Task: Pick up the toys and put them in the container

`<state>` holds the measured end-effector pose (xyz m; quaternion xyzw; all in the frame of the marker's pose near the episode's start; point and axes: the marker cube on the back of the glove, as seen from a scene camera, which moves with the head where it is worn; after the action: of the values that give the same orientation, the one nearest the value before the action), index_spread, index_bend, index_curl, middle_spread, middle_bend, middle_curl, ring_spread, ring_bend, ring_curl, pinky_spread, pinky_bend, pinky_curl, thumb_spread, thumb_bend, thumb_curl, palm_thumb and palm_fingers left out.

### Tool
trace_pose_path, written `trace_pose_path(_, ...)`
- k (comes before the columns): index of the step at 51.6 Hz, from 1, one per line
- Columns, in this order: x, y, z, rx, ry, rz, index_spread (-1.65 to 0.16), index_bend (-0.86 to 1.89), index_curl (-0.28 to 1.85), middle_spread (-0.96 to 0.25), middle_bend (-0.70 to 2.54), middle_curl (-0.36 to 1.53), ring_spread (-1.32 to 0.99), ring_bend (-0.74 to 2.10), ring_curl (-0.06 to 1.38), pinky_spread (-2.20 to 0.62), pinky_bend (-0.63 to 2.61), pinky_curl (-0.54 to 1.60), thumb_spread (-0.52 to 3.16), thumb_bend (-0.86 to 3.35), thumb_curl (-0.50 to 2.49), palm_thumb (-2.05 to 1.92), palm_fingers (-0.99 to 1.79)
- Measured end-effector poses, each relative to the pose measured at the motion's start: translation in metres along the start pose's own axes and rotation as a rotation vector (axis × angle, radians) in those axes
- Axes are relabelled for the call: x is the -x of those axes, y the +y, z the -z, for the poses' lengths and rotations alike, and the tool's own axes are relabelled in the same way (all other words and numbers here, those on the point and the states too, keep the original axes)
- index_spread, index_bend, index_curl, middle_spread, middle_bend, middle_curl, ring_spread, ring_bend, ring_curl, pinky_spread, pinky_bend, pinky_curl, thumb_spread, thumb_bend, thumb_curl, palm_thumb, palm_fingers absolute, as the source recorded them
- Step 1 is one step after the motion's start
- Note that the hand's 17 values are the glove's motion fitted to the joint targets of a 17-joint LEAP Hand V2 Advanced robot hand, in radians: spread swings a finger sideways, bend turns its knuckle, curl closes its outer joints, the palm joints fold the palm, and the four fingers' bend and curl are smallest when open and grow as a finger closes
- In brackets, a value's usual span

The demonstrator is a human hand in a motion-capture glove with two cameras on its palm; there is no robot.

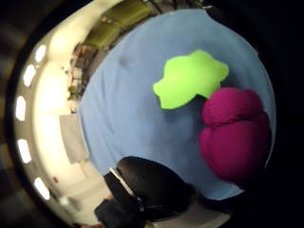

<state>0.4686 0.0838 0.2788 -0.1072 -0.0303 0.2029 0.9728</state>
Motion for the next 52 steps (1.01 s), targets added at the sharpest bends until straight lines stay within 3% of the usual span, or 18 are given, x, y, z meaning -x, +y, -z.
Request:
trace_pose_path(13,0.003,0.004,-0.011,0.038,-0.039,0.01,-0.24,0.19,0.49,-0.13,0.17,0.34,-0.29,0.12,0.12,-0.07,0.47,0.34,0.91,-0.05,0.16,-0.06,-0.12)
trace_pose_path(24,0.011,0.008,-0.002,-0.052,-0.082,0.005,-0.26,0.21,0.49,-0.14,0.19,0.34,-0.35,0.3,0.16,-0.19,0.58,0.35,1.28,0.19,0.27,0.32,0.31)
trace_pose_path(32,0.014,0.014,0.01,-0.122,-0.165,0.036,-0.28,0.26,0.51,-0.19,0.18,0.35,-0.42,0.47,0.22,-0.28,0.66,0.36,1.33,0.25,0.36,0.44,0.76)
trace_pose_path(37,0.021,0.02,0.016,-0.064,-0.147,0.046,-0.3,0.31,0.55,-0.22,0.31,0.4,-0.45,0.53,0.24,-0.32,0.65,0.36,1.26,0.23,0.41,0.48,1.08)
trace_pose_path(41,0.029,0.027,0.02,-0.002,-0.072,0.056,-0.3,0.28,0.59,-0.29,0.48,0.46,-0.45,0.8,0.34,-0.39,0.58,0.35,1.17,0.22,0.46,0.5,1.35)
trace_pose_path(52,0.083,0.044,0.087,-0.091,-0.007,0.126,-0.31,0.36,0.68,-0.35,0.74,0.57,-0.42,1.02,0.45,-0.47,0.6,0.36,1.01,0.18,0.57,0.54,1.34)
